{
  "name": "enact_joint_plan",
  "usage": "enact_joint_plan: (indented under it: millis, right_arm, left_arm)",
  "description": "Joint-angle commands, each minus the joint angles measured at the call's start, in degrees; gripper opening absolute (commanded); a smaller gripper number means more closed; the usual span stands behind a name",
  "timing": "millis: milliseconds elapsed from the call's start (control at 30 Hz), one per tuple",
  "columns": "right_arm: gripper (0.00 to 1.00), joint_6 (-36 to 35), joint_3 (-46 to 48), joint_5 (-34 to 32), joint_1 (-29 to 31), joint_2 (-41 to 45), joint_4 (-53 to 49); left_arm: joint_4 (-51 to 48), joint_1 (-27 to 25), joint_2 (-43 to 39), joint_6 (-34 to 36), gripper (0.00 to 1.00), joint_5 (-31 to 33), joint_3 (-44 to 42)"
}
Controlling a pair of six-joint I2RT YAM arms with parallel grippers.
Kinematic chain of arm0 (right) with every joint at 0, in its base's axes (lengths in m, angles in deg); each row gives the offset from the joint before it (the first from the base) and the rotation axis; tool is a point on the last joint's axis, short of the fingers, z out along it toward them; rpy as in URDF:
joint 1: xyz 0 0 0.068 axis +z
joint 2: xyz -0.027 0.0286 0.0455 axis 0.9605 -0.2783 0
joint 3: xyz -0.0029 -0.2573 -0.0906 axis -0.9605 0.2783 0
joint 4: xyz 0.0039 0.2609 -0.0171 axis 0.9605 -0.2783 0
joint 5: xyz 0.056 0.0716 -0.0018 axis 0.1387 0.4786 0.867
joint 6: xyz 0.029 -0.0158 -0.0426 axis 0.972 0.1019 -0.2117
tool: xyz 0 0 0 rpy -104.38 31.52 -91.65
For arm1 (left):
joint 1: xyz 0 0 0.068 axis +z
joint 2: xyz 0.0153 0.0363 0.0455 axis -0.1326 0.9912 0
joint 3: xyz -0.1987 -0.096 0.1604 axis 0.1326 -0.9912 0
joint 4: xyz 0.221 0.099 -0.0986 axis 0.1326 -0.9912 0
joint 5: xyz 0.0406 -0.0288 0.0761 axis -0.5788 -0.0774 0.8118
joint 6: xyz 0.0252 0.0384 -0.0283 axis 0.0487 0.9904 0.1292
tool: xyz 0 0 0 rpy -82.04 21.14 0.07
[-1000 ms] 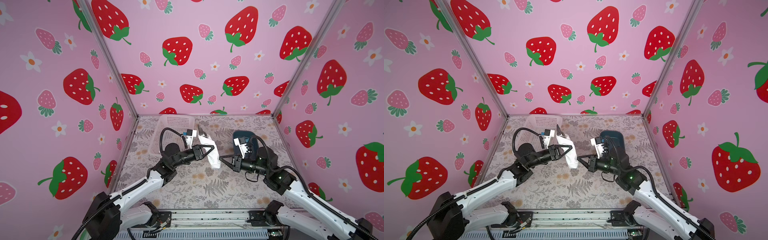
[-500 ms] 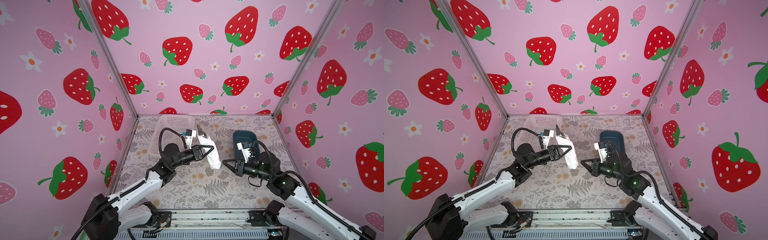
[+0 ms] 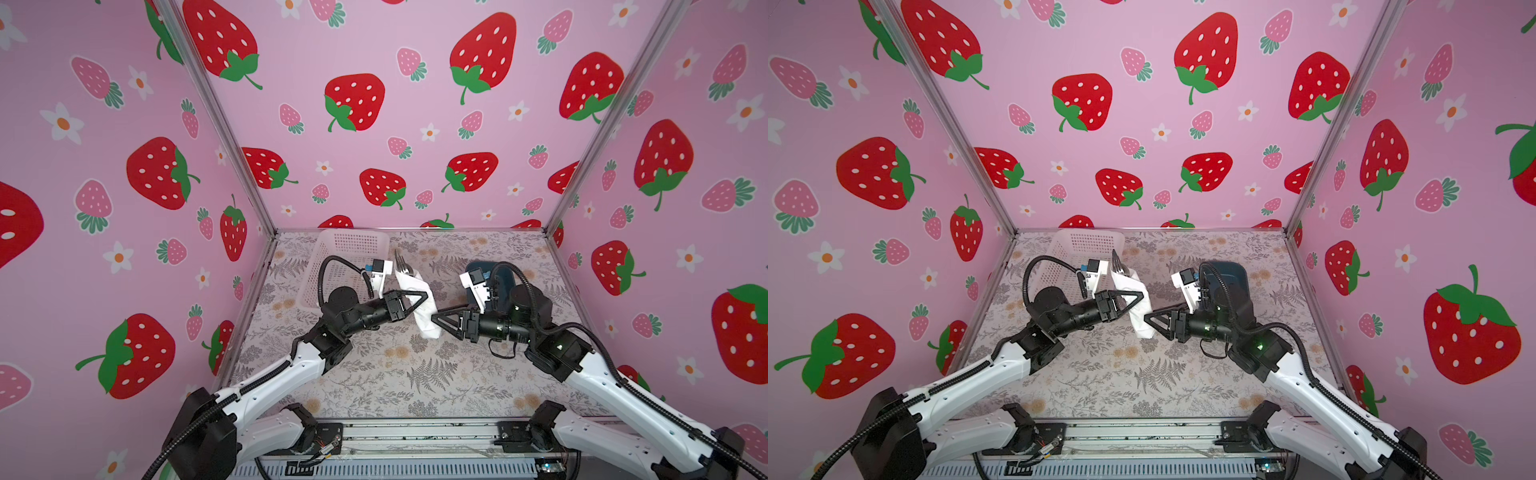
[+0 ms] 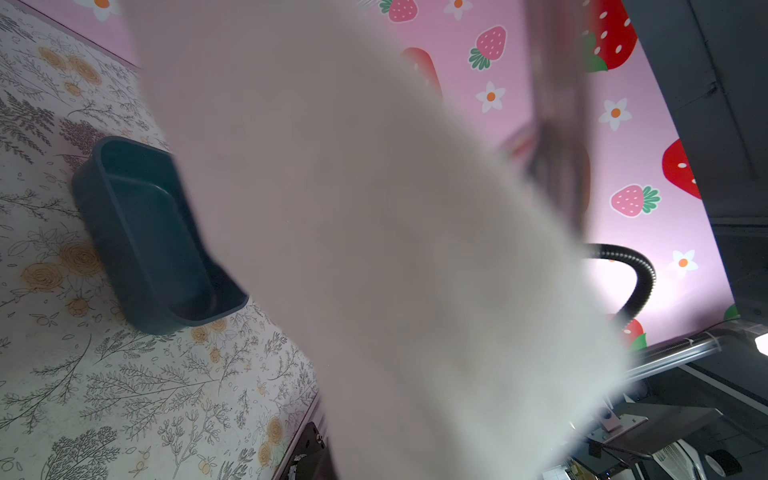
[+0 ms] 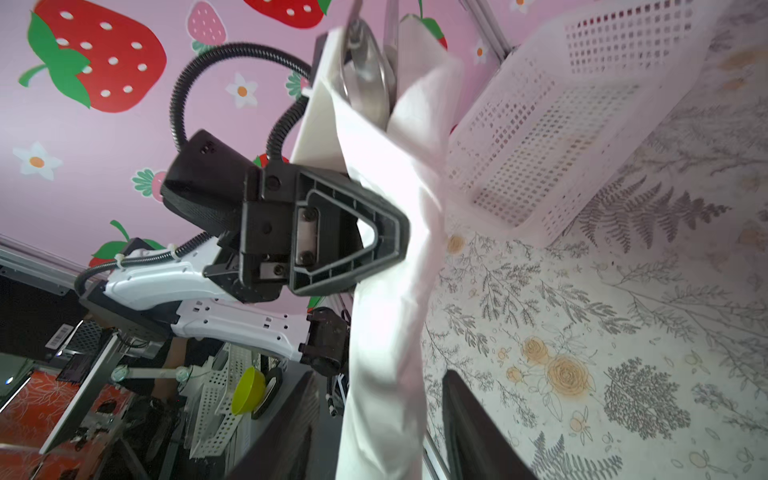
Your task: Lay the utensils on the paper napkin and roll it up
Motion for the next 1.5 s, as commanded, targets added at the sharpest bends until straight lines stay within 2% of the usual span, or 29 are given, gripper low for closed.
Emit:
enact_joint_plan:
  millis: [0, 167, 267, 400, 533, 600, 700, 800, 967, 1067, 1167, 1267, 1333, 1467]
  right_arm:
    - [0.41, -1.9, 1.6, 2.4, 1.4, 1.7, -2.0]
    - [0.26, -1.0, 5.8, -2.2, 1.5, 4.7, -3.7]
    - [0.24, -0.6, 6.4, -3.0, 1.5, 5.4, -3.7]
    - [0.27, -1.4, 3.6, -5.1, 1.4, 6.7, -6.1]
    - [0.33, -2.1, 1.4, -12.0, 1.4, 10.0, -8.3]
    - [0.44, -2.2, 0.6, -13.8, 1.4, 11.0, -7.3]
    - [0.56, -1.6, -0.6, -11.0, 1.5, 9.6, -2.4]
    - [0.63, -1.4, -2.0, -6.4, 1.5, 5.5, 2.8]
    - [0.67, -3.5, -6.1, -1.0, 1.5, -4.4, 3.2]
    - [0.67, -3.6, -5.8, -0.3, 1.6, -6.7, 4.4]
    - [0.64, -2.9, -4.8, 2.6, 1.7, -7.8, 7.0]
    - [0.53, -1.5, -3.7, 6.3, 1.7, -8.5, 10.7]
    - [0.45, -1.1, -3.6, 6.2, 1.8, -8.5, 10.8]
    - [0.44, -0.6, -2.6, 6.8, 1.7, -8.7, 11.2]
  left_arm:
    - [2.6, 0.3, -2.3, 0.0, 0.11, 0.3, 1.9]
    - [2.5, 0.3, -3.2, -0.1, 0.11, 0.7, 1.4]
    - [2.6, 0.3, -3.3, -0.1, 0.11, 0.6, 1.3]
    - [2.3, 0.3, -3.7, -0.1, 0.11, 0.7, 1.0]
    - [1.8, 0.3, -4.1, 0.1, 0.12, 0.8, 0.8]
    - [1.4, 0.3, -4.0, 0.4, 0.11, 0.8, 0.8]
    - [1.3, 0.3, -3.7, 0.6, 0.11, 0.5, 0.9]
    - [1.3, 0.3, -3.6, 0.6, 0.11, 0.3, 1.0]
    - [0.9, 0.3, -3.5, 0.6, 0.11, 0.0, 1.1]
    - [0.9, 0.2, -3.7, 0.6, 0.11, 0.0, 1.1]
    - [0.5, 0.3, -3.6, 0.7, 0.11, -0.3, 1.5]
    - [0.3, 0.3, -3.5, 1.0, 0.12, -0.5, 1.7]
    - [0.4, 0.2, -3.3, 1.0, 0.12, -0.7, 1.9]
    - [0.4, 0.2, -3.8, 1.3, 0.12, -0.9, 1.9]
